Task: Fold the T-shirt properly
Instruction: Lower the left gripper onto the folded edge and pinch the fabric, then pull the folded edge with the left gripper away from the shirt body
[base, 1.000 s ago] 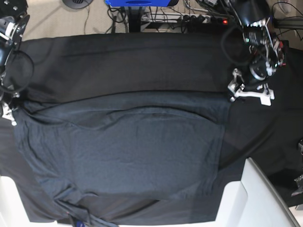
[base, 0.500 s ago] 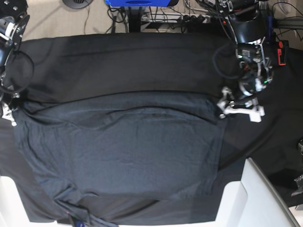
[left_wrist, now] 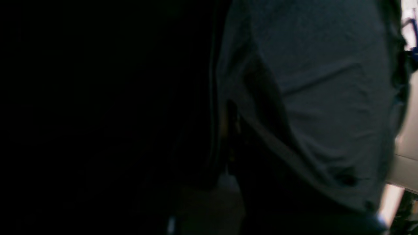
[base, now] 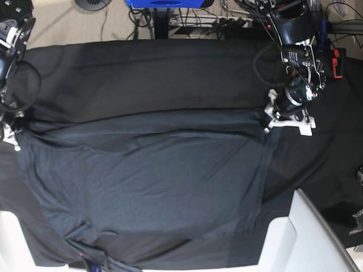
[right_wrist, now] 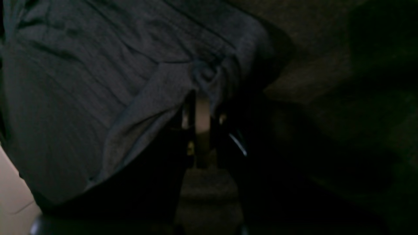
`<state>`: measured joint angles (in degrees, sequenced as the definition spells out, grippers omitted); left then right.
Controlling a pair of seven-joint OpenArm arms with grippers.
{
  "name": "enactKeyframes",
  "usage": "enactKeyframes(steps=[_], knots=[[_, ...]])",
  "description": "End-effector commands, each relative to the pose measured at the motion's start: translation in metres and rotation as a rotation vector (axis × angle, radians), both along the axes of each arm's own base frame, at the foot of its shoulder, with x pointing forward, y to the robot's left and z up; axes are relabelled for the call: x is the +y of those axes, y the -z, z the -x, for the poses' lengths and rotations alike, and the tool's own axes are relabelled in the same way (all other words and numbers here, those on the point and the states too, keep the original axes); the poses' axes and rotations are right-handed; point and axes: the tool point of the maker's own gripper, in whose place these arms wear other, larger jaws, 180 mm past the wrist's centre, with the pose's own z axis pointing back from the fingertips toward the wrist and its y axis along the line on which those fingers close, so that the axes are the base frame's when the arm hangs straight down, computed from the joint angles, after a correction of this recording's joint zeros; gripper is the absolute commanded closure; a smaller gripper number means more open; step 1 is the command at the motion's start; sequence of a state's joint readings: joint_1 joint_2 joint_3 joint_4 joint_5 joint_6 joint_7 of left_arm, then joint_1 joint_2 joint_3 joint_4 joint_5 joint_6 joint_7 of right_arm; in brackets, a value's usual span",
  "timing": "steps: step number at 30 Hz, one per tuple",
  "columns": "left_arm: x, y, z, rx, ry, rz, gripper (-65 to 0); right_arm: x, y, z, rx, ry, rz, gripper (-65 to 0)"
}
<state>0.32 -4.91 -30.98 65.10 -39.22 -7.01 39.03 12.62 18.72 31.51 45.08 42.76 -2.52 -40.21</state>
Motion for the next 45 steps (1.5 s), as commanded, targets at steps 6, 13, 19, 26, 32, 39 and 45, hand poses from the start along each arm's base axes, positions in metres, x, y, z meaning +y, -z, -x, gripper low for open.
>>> enactKeyframes(steps=[6, 13, 19, 26, 32, 39, 45], knots=[[0.000, -0.039, -0.009, -0.021, 0.097, -0.024, 0.0, -0.019, -0.054, -0.023, -0.116, -0.050, 0.087, 0.0], [0.006, -0.063, -0.005, -0.026, 0.129, -0.039, 0.0, -0.025, -0.065, -0.017, -0.076, 0.020, 0.076, 0.0], [0.025, -0.064, 0.007, 0.016, 0.118, -0.047, 0.0, -0.043, -0.064, 0.013, -0.057, 0.126, -0.030, 0.0], [0.027, -0.050, 0.034, 0.072, 0.119, -0.053, 0.0, -0.035, -0.057, 0.044, -0.016, 0.093, -0.009, 0.0], [0.029, -0.057, 0.058, 0.084, 0.142, -0.111, 0.0, -0.035, -0.049, 0.075, 0.035, 0.080, 0.025, 0.0], [0.026, -0.050, 0.088, 0.134, 0.153, -0.123, 0.0, -0.024, -0.031, 0.101, 0.092, 0.078, 0.005, 0.0], [0.022, -0.039, 0.112, 0.184, 0.156, -0.110, 0.0, -0.018, -0.023, 0.112, 0.116, 0.078, -0.005, 0.0]])
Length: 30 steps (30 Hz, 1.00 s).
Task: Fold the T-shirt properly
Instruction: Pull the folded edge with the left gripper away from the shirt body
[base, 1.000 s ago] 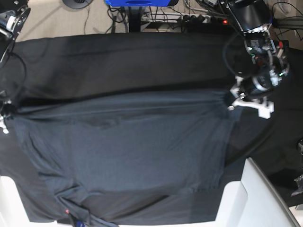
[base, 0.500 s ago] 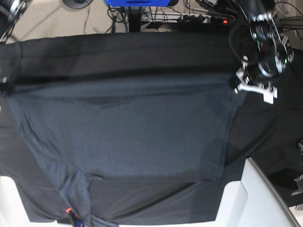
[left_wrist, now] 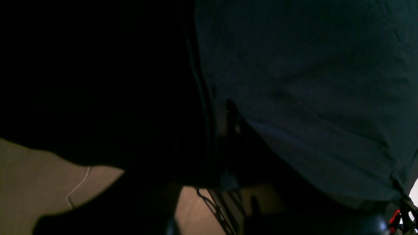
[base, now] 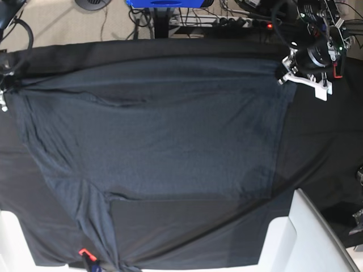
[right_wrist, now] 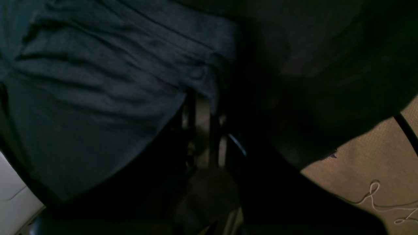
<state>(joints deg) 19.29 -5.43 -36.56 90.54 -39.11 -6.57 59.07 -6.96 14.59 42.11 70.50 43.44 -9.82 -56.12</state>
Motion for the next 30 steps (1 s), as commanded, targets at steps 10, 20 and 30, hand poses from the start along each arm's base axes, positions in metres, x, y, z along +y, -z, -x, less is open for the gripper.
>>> enactKeyframes(steps=[10, 20, 30], knots=[[0.006, 0.002, 0.016, -0.033, 0.010, -0.081, 0.0, -0.013, -0.002, 0.014, 0.015, 0.000, 0.045, 0.0], [0.007, 0.004, 0.022, -0.021, 0.010, -0.084, 0.0, -0.015, 0.001, 0.023, 0.030, 0.003, 0.061, 0.0], [-0.002, 0.007, 0.021, -0.014, 0.041, -0.074, 0.0, -0.017, 0.002, 0.024, 0.034, 0.009, 0.068, -3.8]])
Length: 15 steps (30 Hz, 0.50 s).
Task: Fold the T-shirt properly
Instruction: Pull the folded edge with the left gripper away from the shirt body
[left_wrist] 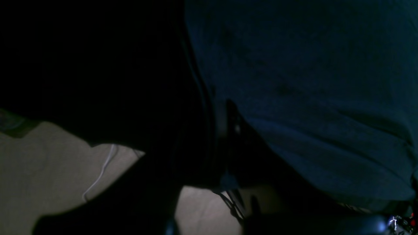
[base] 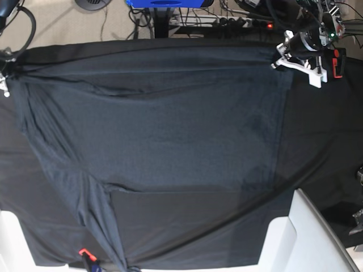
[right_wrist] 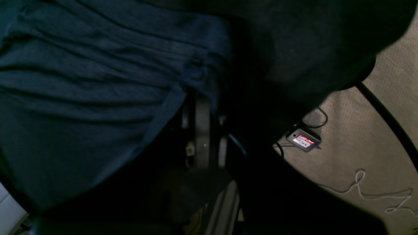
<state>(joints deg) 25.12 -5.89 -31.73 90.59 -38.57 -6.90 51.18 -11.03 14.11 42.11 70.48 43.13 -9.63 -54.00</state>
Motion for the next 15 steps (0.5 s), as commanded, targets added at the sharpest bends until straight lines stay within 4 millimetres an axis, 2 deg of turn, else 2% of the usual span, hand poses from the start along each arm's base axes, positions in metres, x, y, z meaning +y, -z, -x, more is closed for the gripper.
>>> enactKeyframes(steps=[1, 6, 10, 12, 15], knots=[[0.008, -0.006, -0.002, -0.018, 0.000, -0.026, 0.0, -0.015, -0.012, -0.009, -0.026, -0.002, 0.045, -6.3], [0.014, -0.004, 0.002, 0.008, 0.010, -0.067, 0.0, -0.011, -0.013, -0.007, -0.005, -0.022, 0.012, -24.9], [0.018, 0.001, 0.010, 0.048, 0.029, -0.123, -23.2, -0.005, -0.017, -0.010, -0.005, -0.043, -0.013, -37.1], [0.016, 0.001, 0.009, 0.045, 0.030, -0.126, -33.7, -0.006, -0.024, -0.013, -0.019, -0.055, 0.006, -39.8], [0.017, -0.011, -0.001, 0.008, 0.040, -0.147, -48.7, -0.011, -0.034, -0.012, -0.017, -0.080, 0.050, -43.2]])
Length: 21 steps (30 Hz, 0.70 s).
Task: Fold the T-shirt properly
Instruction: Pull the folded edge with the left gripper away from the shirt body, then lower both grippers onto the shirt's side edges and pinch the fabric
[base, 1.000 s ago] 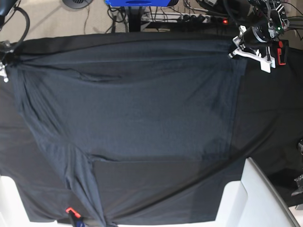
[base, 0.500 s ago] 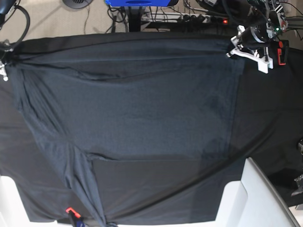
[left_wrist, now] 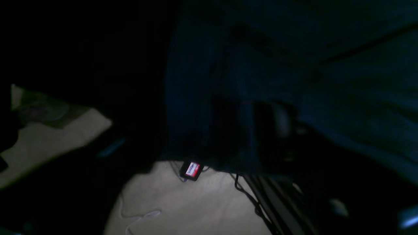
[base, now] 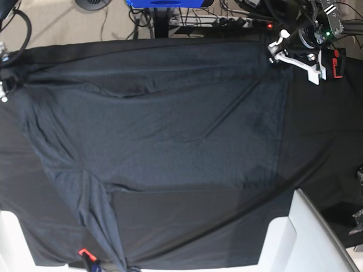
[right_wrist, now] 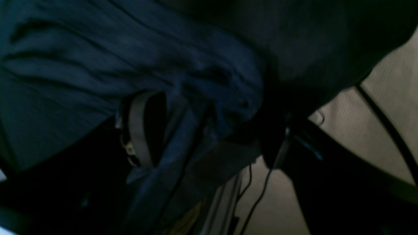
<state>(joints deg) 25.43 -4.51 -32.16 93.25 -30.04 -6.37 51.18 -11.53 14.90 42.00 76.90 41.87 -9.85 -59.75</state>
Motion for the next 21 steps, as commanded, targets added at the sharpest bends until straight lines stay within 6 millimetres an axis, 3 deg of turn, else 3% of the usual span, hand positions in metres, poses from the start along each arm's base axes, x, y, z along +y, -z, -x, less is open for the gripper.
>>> enactKeyframes(steps=[1, 5, 9, 13, 16, 21], knots=[[0.007, -0.014, -0.011, -0.048, 0.014, -0.031, -52.2, -0.015, -0.013, -0.003, -0.010, -0.017, 0.065, -44.6], [0.008, -0.037, -0.023, -0.110, 0.042, -0.071, -56.4, -0.026, -0.022, -0.001, 0.018, -0.045, 0.155, -49.5], [0.045, -0.076, -0.028, -0.193, -0.027, -0.172, -56.4, -0.042, -0.040, -0.001, 0.051, -0.077, 0.288, -49.4], [0.074, -0.103, -0.028, -0.237, -0.068, -0.254, -56.4, -0.066, -0.058, 0.005, 0.123, -0.095, 0.456, -49.4], [0.085, -0.113, -0.033, -0.246, -0.046, -0.288, -56.4, -0.079, -0.072, -0.005, 0.122, -0.114, 0.595, -49.4], [0.088, -0.121, -0.041, -0.273, -0.034, -0.306, -56.1, -0.089, -0.085, -0.020, 0.131, -0.219, 0.834, -49.4]])
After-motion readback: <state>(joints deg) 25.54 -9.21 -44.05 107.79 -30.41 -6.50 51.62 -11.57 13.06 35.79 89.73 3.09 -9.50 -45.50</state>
